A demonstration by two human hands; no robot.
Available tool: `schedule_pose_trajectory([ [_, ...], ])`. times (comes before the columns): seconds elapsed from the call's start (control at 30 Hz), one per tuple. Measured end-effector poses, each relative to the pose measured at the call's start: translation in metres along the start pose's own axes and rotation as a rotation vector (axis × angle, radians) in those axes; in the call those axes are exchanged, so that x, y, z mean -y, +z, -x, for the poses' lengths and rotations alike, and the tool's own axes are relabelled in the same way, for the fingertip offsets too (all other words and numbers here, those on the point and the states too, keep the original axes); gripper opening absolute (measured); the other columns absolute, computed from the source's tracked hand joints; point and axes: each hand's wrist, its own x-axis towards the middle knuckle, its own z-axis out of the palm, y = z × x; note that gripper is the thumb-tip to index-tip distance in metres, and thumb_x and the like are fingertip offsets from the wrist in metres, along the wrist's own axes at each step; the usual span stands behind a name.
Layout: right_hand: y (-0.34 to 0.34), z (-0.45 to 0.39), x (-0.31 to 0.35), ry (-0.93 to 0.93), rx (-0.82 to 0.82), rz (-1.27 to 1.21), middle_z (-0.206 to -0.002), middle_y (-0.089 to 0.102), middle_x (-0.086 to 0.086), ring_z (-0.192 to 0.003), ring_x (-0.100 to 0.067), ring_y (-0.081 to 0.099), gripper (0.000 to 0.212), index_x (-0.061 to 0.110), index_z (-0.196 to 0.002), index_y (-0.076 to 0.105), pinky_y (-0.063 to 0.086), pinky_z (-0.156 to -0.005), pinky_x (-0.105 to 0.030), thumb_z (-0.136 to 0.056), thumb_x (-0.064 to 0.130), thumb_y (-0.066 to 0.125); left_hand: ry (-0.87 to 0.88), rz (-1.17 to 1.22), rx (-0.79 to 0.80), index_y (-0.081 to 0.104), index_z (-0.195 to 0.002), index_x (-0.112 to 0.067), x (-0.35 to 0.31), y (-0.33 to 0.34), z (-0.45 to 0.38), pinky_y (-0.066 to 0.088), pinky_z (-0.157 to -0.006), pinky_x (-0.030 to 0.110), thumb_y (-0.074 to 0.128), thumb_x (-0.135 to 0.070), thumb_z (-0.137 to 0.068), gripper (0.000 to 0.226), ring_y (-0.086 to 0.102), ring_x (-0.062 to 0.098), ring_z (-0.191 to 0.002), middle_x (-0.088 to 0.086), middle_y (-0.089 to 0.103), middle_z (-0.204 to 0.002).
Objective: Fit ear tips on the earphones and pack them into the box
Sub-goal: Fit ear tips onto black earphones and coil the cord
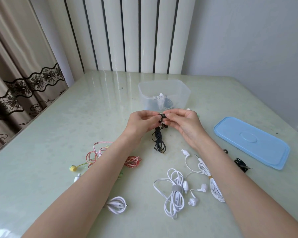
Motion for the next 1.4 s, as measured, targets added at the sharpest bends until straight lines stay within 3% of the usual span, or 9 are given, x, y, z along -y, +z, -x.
schedule_pose_trajectory([
  [0.47, 0.0037, -0.001, 0.004, -0.014, 0.008, -0.043, -0.059, 0.07, 0.0, -0.057, -0.008, 0.066, 0.015, 0.0, -0.076, 0.064, 0.054, -0.063, -0.015, -0.083, -0.01, 0.055, 0.066, 0.038, 0.02, 0.065, -0.087, -0.003, -0.0056, -0.0029, 0.003, 0.054, -0.071, 0.014, 0.059, 0.002, -0.084, 0.009, 0.068, 0.008, -0.066, 0.005, 0.07, -0.075],
  [0.9, 0.0016, 0.0011, 0.0033, -0.023, 0.029, -0.091, -0.065, 0.071, -0.001, -0.061, -0.009, 0.067, 0.013, 0.001, -0.081, 0.065, 0.055, -0.068, -0.016, -0.085, -0.005, 0.055, 0.002, 0.146, 0.035, 0.064, -0.089, -0.003, -0.0049, -0.0038, 0.0008, 0.054, -0.072, 0.014, 0.059, 0.001, -0.084, 0.008, 0.068, 0.008, -0.067, 0.001, 0.071, -0.072],
  [1.4, -0.0007, 0.0034, 0.0074, 0.195, 0.049, -0.276, -0.065, 0.071, -0.002, -0.06, -0.007, 0.067, 0.013, -0.002, -0.083, 0.063, 0.054, -0.061, -0.013, -0.085, -0.007, 0.051, 0.089, 0.014, 0.077, 0.065, -0.086, -0.01, -0.0027, -0.0034, 0.003, 0.055, -0.074, 0.016, 0.06, 0.002, -0.083, 0.013, 0.067, 0.006, -0.067, 0.004, 0.069, -0.078],
])
